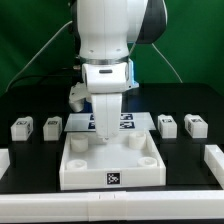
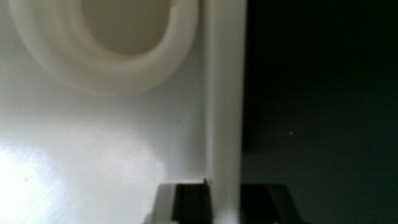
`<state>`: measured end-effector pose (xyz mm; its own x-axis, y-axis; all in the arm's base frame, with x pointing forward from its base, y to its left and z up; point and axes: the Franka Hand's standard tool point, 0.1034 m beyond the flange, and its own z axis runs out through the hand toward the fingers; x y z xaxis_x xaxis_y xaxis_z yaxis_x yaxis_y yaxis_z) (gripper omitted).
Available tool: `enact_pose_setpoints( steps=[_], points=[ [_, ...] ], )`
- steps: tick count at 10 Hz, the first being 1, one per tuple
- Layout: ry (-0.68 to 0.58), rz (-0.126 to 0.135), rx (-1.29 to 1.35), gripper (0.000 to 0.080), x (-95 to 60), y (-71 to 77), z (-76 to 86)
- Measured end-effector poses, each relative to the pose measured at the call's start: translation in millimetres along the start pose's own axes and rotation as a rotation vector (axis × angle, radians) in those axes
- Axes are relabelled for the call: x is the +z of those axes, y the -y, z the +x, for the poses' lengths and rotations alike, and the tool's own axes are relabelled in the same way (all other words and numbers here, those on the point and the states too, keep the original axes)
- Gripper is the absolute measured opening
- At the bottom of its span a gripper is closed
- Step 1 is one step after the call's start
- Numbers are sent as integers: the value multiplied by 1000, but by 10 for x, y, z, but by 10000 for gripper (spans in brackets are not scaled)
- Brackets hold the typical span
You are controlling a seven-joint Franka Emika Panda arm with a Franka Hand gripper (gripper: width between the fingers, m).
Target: Assemble one leg
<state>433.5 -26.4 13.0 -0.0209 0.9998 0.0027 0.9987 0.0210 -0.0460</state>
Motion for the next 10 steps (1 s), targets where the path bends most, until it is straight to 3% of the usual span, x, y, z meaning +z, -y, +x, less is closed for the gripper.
enact_pose_setpoints(
  steps=[2, 3, 7, 8, 10],
  points=[
    [0, 0, 1, 60, 0, -2, 5],
    [-4, -8, 26, 60, -9, -71, 99],
    [-29, -55, 30, 60, -42, -566, 564],
    [-33, -56, 37, 60, -24, -633, 629],
    [-30, -30, 40, 60, -24, -641, 709]
  ],
)
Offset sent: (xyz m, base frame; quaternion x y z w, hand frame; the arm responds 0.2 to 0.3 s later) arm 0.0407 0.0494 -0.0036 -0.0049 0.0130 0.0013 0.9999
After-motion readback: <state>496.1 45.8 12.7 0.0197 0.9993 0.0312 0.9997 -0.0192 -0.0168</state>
